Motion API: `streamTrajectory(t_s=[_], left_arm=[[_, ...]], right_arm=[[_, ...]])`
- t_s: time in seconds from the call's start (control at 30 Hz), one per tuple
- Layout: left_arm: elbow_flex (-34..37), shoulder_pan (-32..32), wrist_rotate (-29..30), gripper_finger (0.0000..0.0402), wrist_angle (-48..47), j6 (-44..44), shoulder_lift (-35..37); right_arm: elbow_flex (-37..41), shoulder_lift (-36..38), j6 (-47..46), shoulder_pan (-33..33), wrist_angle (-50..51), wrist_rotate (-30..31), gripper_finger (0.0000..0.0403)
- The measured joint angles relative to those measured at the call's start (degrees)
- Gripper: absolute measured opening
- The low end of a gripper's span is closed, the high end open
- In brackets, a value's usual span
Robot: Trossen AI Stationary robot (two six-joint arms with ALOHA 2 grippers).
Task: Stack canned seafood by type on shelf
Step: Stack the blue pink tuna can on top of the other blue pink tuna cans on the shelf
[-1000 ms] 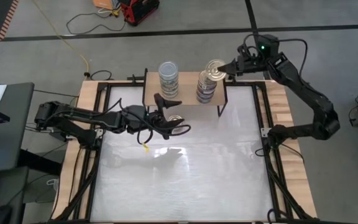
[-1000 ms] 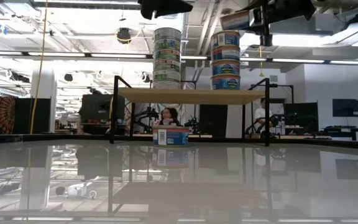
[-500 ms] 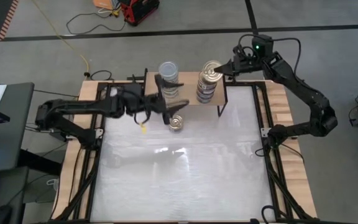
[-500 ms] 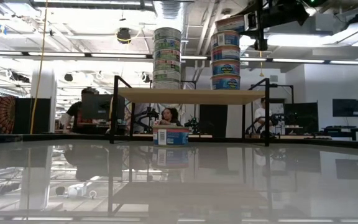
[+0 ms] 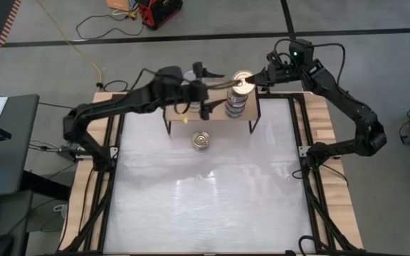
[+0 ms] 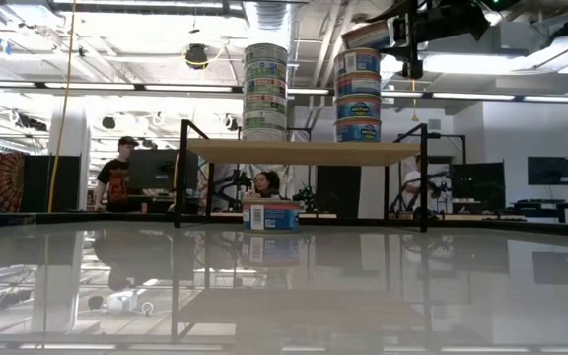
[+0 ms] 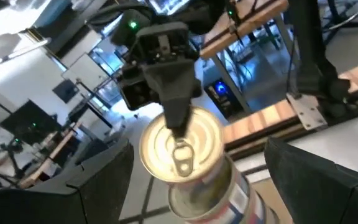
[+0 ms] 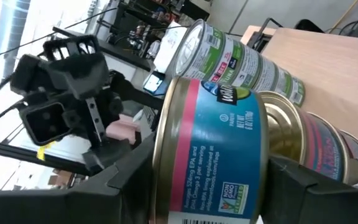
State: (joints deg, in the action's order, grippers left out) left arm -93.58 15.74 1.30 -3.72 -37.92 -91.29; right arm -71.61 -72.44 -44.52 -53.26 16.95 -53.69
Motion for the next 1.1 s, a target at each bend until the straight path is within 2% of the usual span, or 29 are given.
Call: streamTrajectory(t_s=[0.43,1.1], left_arm=[[-16.4,2.4,-5.9,0.0347,-6.7,2.2,-12.3],[-17.5,5.8,-7.5,0.0347,-8.4,5.8,-13.0]], right_arm=[[0.0,0.0,-0.9,0.0,0.1,-0.1,0.0256],[0.0,0.0,-3.7,-0.1,0.0,3.0,0.0257]])
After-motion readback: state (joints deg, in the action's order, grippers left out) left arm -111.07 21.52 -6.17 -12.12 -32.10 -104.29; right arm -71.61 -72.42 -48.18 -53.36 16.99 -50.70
